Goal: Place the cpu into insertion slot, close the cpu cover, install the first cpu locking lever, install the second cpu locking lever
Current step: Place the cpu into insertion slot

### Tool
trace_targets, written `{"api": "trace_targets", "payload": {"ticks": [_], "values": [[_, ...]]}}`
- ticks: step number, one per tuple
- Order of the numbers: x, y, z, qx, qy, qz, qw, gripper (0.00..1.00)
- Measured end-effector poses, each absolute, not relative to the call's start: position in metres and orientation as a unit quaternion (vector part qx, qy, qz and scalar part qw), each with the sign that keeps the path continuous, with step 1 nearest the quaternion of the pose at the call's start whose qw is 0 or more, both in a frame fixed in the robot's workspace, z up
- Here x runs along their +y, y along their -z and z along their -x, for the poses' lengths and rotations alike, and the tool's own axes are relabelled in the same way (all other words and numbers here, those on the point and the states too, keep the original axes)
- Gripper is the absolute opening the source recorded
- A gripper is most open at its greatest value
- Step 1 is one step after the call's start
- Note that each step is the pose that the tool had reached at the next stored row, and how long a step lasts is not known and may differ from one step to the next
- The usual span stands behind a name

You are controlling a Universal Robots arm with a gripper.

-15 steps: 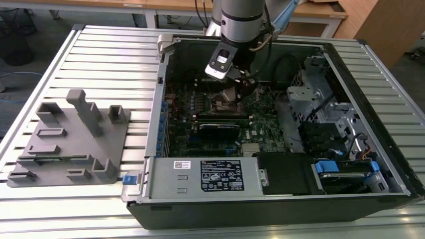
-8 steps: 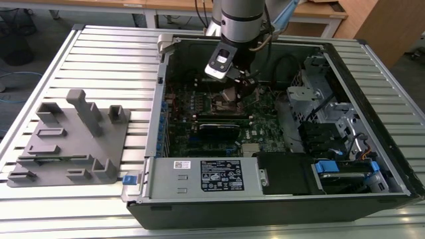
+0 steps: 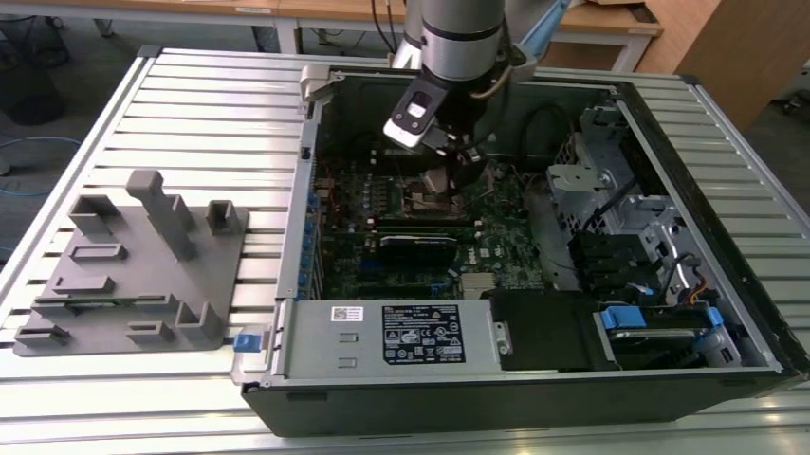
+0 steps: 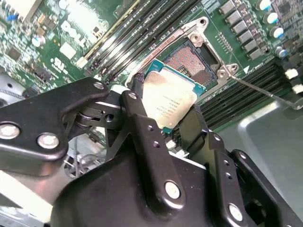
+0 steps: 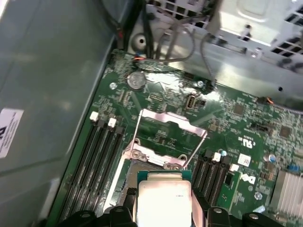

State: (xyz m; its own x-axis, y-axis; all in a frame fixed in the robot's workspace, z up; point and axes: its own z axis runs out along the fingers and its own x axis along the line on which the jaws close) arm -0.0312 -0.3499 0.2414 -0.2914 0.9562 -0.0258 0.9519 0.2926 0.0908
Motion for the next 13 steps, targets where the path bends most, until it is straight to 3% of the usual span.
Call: {"api": "trace_targets", "payload": {"ticks": [13], "values": [[-0.3499,-0.2406,0.0311,0.73,-0.024,-0.682,0.04,0.54]]}}
